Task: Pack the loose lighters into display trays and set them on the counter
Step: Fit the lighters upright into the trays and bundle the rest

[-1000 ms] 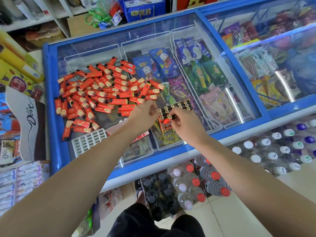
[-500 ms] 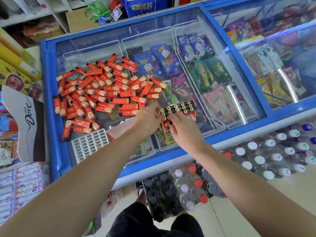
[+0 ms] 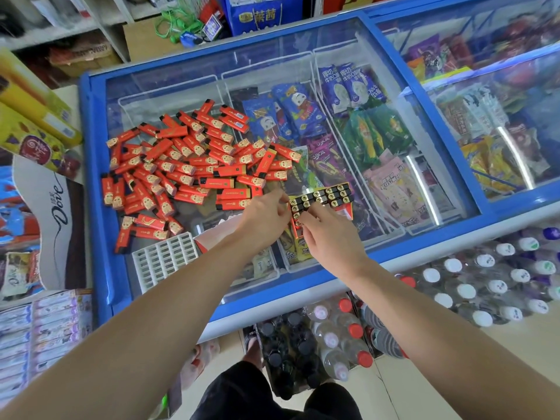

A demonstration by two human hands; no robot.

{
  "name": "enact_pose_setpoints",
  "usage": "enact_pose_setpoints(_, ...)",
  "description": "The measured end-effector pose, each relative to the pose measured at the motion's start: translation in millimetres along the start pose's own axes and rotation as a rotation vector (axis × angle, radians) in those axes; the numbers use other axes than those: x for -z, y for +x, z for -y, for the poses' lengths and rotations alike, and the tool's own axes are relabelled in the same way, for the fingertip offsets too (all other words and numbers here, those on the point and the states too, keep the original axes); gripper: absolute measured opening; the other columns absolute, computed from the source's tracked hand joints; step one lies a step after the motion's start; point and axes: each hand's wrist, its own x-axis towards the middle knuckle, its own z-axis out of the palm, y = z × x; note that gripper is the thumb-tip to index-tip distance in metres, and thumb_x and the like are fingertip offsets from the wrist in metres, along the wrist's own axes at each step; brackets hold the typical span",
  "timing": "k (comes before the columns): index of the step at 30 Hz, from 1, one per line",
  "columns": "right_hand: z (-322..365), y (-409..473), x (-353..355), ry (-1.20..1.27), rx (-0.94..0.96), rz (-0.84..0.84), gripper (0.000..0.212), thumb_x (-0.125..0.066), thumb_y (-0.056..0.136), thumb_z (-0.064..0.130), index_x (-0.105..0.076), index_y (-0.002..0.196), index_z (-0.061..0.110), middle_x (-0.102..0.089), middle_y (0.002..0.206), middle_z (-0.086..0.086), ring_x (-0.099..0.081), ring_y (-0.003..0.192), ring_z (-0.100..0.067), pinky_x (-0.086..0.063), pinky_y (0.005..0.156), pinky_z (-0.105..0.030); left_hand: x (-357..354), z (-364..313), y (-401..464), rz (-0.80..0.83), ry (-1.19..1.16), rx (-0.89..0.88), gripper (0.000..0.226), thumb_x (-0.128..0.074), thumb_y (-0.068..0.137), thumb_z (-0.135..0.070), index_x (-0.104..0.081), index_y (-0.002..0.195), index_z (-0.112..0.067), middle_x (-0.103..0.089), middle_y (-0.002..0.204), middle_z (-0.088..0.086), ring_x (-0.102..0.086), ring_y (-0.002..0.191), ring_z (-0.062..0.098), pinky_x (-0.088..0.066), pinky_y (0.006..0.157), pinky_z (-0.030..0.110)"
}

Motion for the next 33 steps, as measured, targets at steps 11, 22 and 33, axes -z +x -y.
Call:
enact_pose_setpoints(11, 11, 34, 4, 0.117, -0.065, -0.099, 0.011, -0.055, 0.094, 0.016, -0.062, 0.097, 0.009, -0.057, 0.088, -0.004, -0.049, 0.060, -0.017, -0.036, 0.047, -0.026, 52, 19, -6, -0.162, -0.044, -0.023, 0.007, -0.060, 0.093, -0.016, -0.063, 0.098, -0.018, -0.069, 0.077, -0.004, -0.064, 0.070, 0.017, -0.049, 0.061, 0.028)
enact_pose_setpoints(22, 62, 107, -4, 0.265, -0.080, 0.062, 0.019, -0.057, 0.098, 0.018, -0.063, 0.115, 0.011, -0.062, 0.108, -0.005, -0.061, 0.089, -0.023, -0.041, 0.065, -0.030, 134, 87, -7, -0.252, 0.027, 0.178, 0.021, -0.061, 0.094, -0.018, -0.059, 0.115, -0.018, -0.066, 0.091, -0.003, -0.064, 0.079, 0.022, -0.051, 0.065, 0.033)
enact_pose_setpoints(33, 111, 211, -48, 0.213, -0.059, 0.385, 0.060, -0.056, 0.099, 0.028, -0.038, 0.155, 0.016, -0.049, 0.147, -0.011, -0.047, 0.134, -0.034, -0.046, 0.105, -0.046, 200, 158, 32, -0.298, 0.235, 0.224, 0.052, -0.058, 0.098, -0.026, -0.047, 0.148, -0.014, -0.058, 0.140, 0.016, -0.058, 0.123, 0.038, -0.050, 0.096, 0.046)
